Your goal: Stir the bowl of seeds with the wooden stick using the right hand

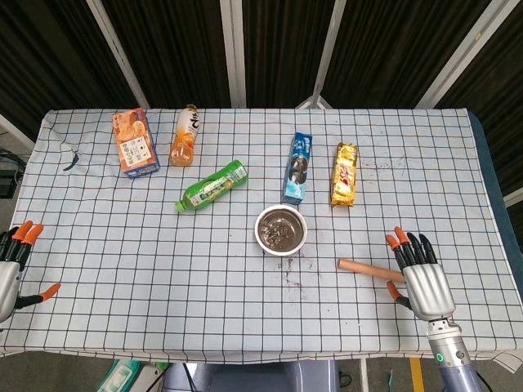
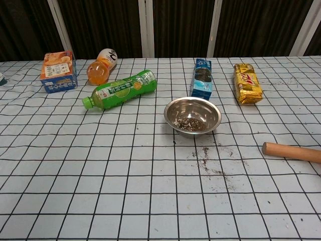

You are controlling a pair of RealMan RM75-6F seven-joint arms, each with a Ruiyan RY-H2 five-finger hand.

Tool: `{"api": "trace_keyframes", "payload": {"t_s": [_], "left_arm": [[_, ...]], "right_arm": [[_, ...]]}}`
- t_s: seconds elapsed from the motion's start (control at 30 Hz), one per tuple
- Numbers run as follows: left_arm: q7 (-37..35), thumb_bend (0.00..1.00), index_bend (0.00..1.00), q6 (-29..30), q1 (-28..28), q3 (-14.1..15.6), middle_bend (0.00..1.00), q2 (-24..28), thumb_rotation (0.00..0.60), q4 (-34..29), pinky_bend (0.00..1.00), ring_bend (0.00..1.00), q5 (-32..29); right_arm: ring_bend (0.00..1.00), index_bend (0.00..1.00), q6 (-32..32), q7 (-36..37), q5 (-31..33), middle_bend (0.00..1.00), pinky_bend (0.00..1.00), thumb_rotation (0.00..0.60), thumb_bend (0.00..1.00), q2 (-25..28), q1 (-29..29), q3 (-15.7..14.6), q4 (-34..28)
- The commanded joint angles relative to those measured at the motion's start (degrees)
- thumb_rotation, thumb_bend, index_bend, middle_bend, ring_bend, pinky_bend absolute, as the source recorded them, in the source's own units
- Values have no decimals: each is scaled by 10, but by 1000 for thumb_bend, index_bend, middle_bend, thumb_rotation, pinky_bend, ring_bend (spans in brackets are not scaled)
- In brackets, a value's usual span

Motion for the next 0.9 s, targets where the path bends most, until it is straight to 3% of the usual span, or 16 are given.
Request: {"api": "trace_keyframes", "payload": {"t_s": [0.03, 0.23, 0.63, 0.9], "left_arm": [[-1, 24, 0, 1, 0, 0, 0, -1, 600, 1, 0, 0, 1], [-3, 24, 0, -1, -1, -1, 0, 0, 600, 1, 0, 0, -1], [-14, 24, 0, -10, -4, -2, 0, 3, 600, -2, 0, 0, -6], [-12, 24, 0, -12, -4, -1, 0, 4, 600, -4, 0, 0, -7]], "right_arm": [[0, 19, 4, 3, -6, 37, 0, 600, 346, -4, -1, 1, 1], [50, 169, 9, 9, -21, 191, 0, 600, 345, -24, 6, 8, 15], [105, 272, -35, -48, 36, 294, 0, 600, 345, -82, 34, 41, -1], [150, 318, -68, -94, 98, 348, 0, 600, 345, -139, 53, 57, 33]]}}
